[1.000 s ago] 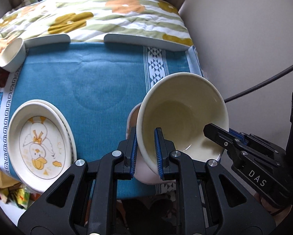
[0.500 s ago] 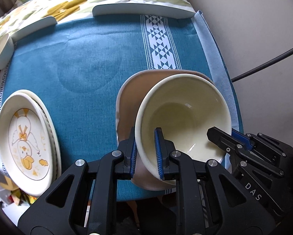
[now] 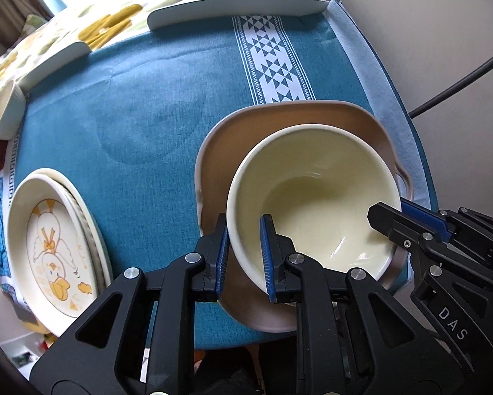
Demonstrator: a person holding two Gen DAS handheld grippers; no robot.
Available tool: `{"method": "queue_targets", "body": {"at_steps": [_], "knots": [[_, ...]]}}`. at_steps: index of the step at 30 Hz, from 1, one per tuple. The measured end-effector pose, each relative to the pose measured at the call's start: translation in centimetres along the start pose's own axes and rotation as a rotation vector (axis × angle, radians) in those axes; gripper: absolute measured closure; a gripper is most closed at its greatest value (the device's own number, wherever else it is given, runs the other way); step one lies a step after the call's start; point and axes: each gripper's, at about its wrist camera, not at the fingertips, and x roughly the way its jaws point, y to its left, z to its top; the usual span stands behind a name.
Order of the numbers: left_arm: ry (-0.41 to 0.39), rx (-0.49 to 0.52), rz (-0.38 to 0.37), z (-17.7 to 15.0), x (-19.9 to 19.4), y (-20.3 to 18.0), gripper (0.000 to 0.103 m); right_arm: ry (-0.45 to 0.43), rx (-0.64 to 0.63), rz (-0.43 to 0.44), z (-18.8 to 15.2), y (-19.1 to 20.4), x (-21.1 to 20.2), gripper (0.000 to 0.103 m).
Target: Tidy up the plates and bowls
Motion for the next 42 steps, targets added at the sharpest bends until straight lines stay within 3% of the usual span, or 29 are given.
{"method": "queue_targets", "body": {"at_steps": [7, 18, 22, 26, 29, 31, 32, 33, 34, 36, 41, 42], "knots": [[-0.027, 0.055, 0.038, -0.1, -0.3, -0.6, 0.088, 0.001, 0.008, -0.009, -0.2, -0.2, 0.2, 0.090], [-0.043, 0.051, 0.002, -0.1, -2.1, -0.4, 0.088, -0.023, 0.016, -0.020, -0.5, -0.5, -1.4, 0.090], [-0.072, 0.039, -0.014, 0.0, -4.1, 0.0, 0.088, -0.047, -0.001, -0.007, -0.3, -0.3, -3.0, 0.090], [-0.151, 0.002, -0.020, 0.4, -7.8, 1.4, 0.088, -0.091, -0.044, 0.019, 0.4, 0.4, -5.3, 0.090], [-0.213, -0.034, -0.005, 0.7, -10.5, 3.2, 0.083, -0.126, -0.088, 0.043, 1.3, 1.4, -6.9, 0.090], [-0.247, -0.066, 0.003, 0.9, -11.9, 4.5, 0.068, -0.154, -0.121, 0.050, 2.1, 2.2, -7.9, 0.090], [-0.266, -0.088, 0.012, 0.9, -12.5, 5.2, 0.031, -0.165, -0.136, 0.054, 2.5, 2.6, -8.2, 0.084], [-0.300, -0.116, 0.027, 0.7, -13.2, 6.0, 0.000, -0.177, -0.150, 0.061, 2.9, 3.0, -8.5, 0.070], [-0.347, -0.141, 0.041, 0.4, -14.1, 6.8, 0.000, -0.187, -0.163, 0.073, 3.3, 3.4, -8.7, 0.057], [-0.373, -0.173, 0.061, 0.2, -14.9, 8.2, 0.000, -0.198, -0.189, 0.102, 4.2, 4.0, -8.7, 0.017], [-0.372, -0.293, 0.088, -0.5, -16.2, 13.1, 0.000, -0.197, -0.297, 0.147, 6.9, 7.5, -8.1, 0.011], [-0.381, -0.317, 0.096, -0.6, -16.6, 14.2, 0.000, -0.200, -0.324, 0.157, 7.6, 8.6, -8.1, 0.006]]}}
